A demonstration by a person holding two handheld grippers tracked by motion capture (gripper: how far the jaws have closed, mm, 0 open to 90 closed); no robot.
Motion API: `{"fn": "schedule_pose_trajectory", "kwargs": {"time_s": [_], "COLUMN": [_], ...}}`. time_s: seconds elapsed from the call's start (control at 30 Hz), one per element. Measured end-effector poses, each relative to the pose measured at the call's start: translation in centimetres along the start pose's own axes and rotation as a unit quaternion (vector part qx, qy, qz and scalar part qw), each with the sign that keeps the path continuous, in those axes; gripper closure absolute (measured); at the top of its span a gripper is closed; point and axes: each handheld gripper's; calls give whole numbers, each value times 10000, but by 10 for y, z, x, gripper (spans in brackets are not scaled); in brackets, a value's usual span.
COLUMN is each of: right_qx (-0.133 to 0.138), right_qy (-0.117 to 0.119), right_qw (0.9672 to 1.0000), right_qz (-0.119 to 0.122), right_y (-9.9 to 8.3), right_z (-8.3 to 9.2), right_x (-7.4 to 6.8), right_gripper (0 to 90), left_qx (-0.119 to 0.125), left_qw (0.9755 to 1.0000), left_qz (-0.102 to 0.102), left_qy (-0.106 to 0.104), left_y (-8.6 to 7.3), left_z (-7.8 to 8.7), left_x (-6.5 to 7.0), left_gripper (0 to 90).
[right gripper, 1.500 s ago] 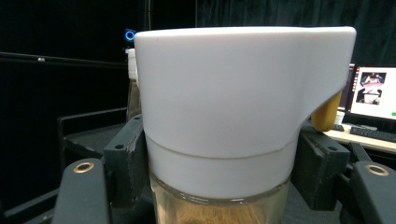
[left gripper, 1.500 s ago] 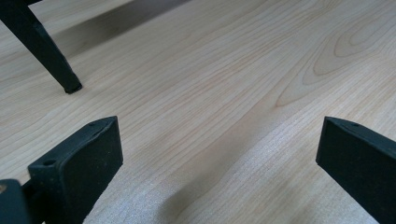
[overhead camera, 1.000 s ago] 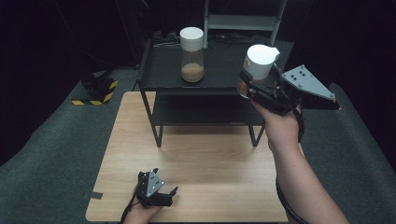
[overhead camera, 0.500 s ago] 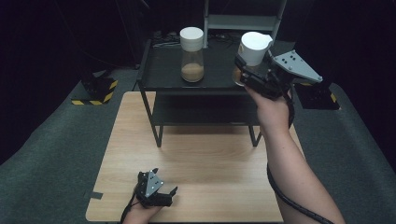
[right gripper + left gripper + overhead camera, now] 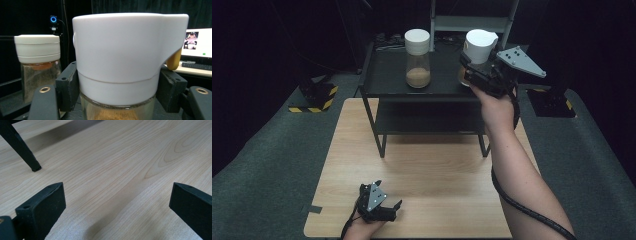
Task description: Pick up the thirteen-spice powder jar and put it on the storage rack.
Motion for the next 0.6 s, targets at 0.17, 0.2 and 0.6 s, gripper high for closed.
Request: {"fn": "schedule_pose_trajectory", "kwargs": {"time_s": [0.17,0.2,0.6], "right_qx": [-88,-103,-199], "right_qy": [-41,-43,-88], "right_qw": [9999,9999,9997], "right_qz": [-39,-47,-99], "right_y": [-3,-4,-8], "right_z": [-6,-6,-12], "right_x": [0,0,2], "right_gripper": [295,296,295], "left_qx": [4,6,5], "left_qw": [10000,10000,10000], "left_qz": [1,4,10], "left_qy": [-9,-12,-20], "left_y": [0,0,0], "left_z": [0,0,0], "left_x": [0,-1,-1], "left_gripper": [9,9,9]}}
Point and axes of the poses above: each handheld gripper's, and its own axes: z roughly backward along the jaws, y roughly out of its top, x roughly to its right, and after that the axes turned 2 degrees about x, right-handed
